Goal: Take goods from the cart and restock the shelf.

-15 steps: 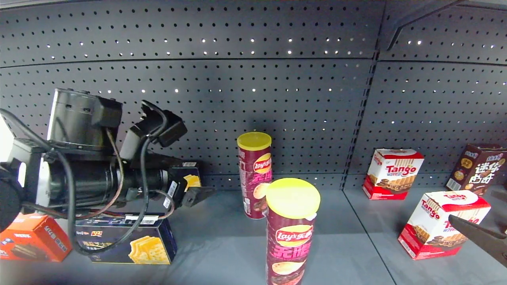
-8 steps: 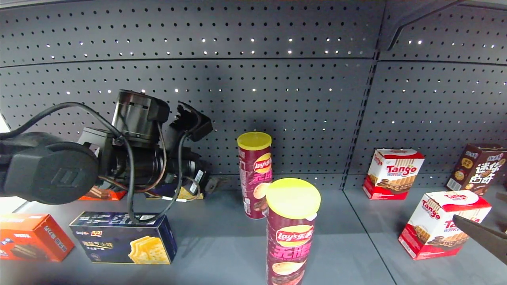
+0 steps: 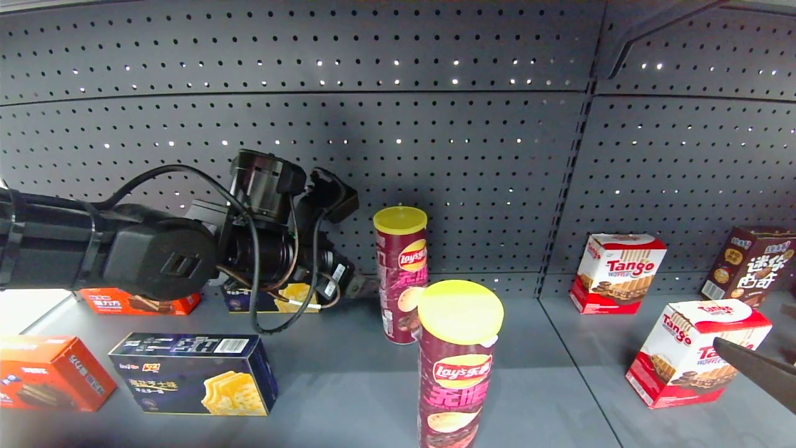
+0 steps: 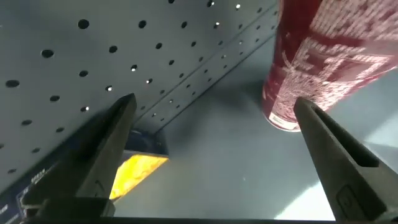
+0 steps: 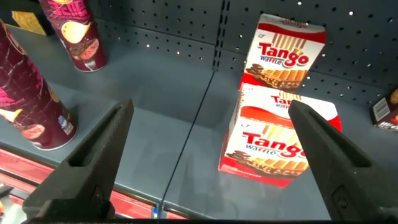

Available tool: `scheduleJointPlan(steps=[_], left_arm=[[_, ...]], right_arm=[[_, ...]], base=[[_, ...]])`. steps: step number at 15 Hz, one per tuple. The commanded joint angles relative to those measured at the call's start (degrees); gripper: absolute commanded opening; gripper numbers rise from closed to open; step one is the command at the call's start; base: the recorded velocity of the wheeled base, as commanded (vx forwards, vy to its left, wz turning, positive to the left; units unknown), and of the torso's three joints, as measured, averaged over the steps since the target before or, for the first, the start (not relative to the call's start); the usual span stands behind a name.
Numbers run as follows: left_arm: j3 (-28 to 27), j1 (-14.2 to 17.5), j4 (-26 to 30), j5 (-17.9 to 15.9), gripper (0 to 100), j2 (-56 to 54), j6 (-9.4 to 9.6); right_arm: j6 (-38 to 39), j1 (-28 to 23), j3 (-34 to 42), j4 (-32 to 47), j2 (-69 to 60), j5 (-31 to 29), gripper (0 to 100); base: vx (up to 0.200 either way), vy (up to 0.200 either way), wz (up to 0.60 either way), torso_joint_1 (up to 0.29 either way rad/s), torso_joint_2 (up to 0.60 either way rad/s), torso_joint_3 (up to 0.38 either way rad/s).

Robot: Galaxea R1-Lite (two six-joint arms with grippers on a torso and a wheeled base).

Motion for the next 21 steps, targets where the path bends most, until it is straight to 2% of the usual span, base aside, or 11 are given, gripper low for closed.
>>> scheduleJointPlan(steps=[1, 7, 21], left_arm=[[-1.36, -0.01, 0.05, 0.20, 100, 1.93, -0.01], [-3.47, -0.18, 0.05, 2.04, 100, 4.30, -0.09], [-5.84, -1.15, -0.03, 2.13, 100, 7.29, -0.18]], right_arm=[[0.09, -0.04, 0.07, -0.01, -0.05, -0.01, 100], [0.09, -0.04, 0.51, 0.07, -0.67, -0.01, 100], [0.09, -0.13, 0.86, 0.07, -1.72, -0.71, 100]], base=[[0.000, 0.000, 0.00, 0.000, 0.00, 0.000], [0.000, 0.000, 0.00, 0.000, 0.00, 0.000], [0.000, 0.000, 0.00, 0.000, 0.00, 0.000]])
